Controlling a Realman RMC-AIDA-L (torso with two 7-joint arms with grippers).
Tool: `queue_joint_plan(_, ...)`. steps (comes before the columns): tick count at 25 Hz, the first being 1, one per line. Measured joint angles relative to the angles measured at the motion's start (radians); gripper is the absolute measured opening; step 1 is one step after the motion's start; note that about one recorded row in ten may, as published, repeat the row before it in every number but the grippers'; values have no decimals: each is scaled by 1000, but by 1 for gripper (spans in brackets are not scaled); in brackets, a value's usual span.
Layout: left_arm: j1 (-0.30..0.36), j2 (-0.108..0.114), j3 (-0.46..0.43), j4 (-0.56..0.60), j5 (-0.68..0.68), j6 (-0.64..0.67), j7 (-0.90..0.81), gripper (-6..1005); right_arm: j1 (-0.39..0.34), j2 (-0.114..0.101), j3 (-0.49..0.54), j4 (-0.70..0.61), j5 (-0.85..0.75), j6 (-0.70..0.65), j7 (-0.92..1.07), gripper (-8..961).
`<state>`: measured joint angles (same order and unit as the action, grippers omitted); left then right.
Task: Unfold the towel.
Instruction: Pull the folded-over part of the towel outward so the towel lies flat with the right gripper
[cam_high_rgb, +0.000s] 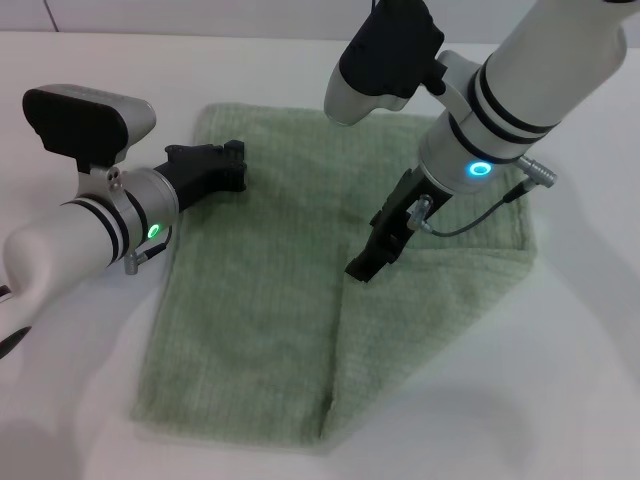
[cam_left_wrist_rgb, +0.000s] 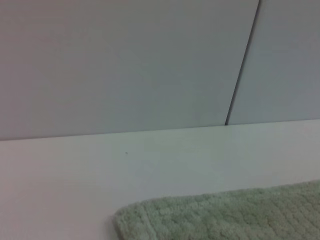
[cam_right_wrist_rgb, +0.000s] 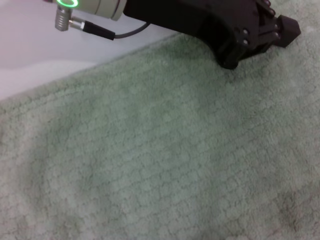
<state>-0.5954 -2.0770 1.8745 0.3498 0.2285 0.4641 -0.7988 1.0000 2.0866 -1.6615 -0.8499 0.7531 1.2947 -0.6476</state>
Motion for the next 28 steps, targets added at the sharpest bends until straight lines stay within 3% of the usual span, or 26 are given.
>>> queue_joint_plan(18,0,0,0,2,0,2,3,-1,46,1,-26,97,45,-39,-29,736)
queue_joint_plan(28,0,0,0,1,0,2,2,-1,49,1,-31,110,50,-51,-30,687)
